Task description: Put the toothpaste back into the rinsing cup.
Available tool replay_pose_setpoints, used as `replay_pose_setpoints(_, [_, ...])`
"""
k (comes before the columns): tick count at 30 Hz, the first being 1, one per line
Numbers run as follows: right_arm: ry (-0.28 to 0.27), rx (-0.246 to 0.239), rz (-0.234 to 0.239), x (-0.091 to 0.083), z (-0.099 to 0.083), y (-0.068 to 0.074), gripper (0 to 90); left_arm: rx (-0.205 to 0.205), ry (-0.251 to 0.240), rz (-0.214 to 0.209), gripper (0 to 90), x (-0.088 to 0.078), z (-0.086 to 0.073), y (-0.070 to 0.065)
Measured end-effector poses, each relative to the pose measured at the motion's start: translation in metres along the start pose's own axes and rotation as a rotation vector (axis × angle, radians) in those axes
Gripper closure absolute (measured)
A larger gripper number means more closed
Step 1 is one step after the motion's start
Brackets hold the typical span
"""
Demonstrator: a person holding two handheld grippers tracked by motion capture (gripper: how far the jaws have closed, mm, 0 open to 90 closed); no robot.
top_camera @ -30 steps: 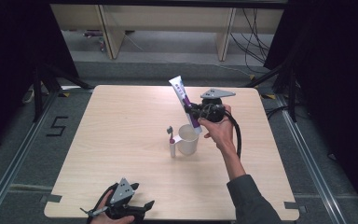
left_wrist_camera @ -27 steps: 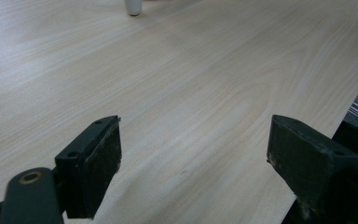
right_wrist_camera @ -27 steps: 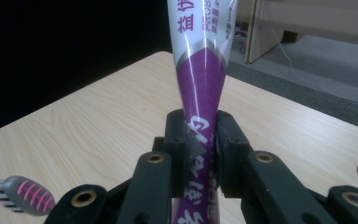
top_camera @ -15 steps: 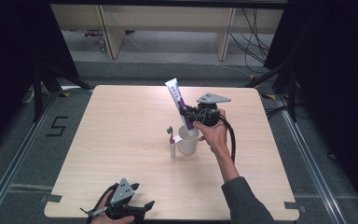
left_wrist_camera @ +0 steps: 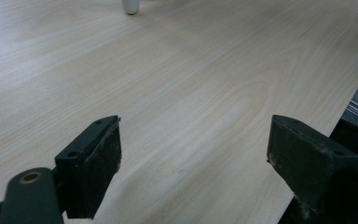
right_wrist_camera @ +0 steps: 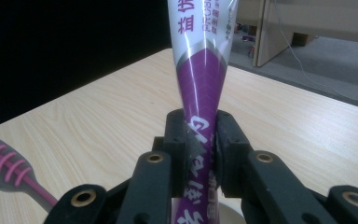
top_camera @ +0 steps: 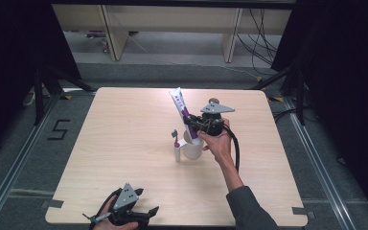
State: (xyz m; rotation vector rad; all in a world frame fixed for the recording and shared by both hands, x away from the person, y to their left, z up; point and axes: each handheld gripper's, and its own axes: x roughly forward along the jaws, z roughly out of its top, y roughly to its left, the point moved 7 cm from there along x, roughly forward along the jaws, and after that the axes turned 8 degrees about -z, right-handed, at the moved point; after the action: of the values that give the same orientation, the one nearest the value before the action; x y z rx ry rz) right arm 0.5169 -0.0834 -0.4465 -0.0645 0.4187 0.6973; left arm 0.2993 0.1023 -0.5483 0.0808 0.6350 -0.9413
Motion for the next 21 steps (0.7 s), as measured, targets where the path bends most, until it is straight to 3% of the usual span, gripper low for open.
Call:
replay_pose_setpoints(4, [-0.011, -0.024, -0.006, 0.001, -0.003, -0.003, 77.7, -0.002, -0.004, -0.001, 17.4, 0.000, 0.000, 0.000])
replay_pose_setpoints(5, [-0.013, 0.003, 0.001, 0.001, -0.005, -0.001, 77.7, 0.002, -0.003, -0.002, 17.4, 0.000, 0.000, 0.000])
replay_pose_setpoints(21, [-0.024, 0.015, 0.012, 0.000, -0.024, -0.002, 77.6, 0.006, 0.010, -0.003, 17.4, 0.001, -0.001, 0.000])
